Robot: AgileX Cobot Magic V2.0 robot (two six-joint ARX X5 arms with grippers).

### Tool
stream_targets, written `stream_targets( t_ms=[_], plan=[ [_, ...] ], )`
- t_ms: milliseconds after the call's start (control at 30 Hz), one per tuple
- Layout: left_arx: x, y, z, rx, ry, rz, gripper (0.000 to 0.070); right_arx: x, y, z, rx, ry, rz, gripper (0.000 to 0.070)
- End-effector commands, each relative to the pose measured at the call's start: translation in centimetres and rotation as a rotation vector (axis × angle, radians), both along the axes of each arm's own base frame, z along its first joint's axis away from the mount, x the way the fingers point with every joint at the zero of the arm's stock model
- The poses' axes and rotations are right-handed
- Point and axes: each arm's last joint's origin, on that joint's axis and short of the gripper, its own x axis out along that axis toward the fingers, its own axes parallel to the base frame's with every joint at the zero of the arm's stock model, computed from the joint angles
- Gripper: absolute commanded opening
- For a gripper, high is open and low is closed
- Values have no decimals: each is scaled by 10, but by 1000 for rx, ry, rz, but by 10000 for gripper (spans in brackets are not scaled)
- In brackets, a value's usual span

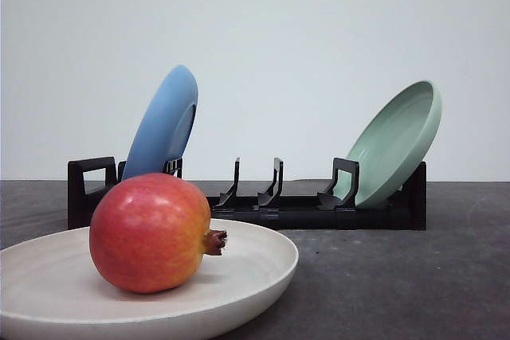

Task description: Place pomegranate in white plate

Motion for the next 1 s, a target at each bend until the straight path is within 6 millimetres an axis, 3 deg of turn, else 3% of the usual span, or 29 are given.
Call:
stream_targets(
  t_ms=[0,967],
  plan=[
    [1,0,-2,-3,-2,-2,0,0,0,0,-7,-6,-1,6],
    [1,0,-2,-3,-2,-2,0,0,0,0,-7,-6,-1,6]
  ],
)
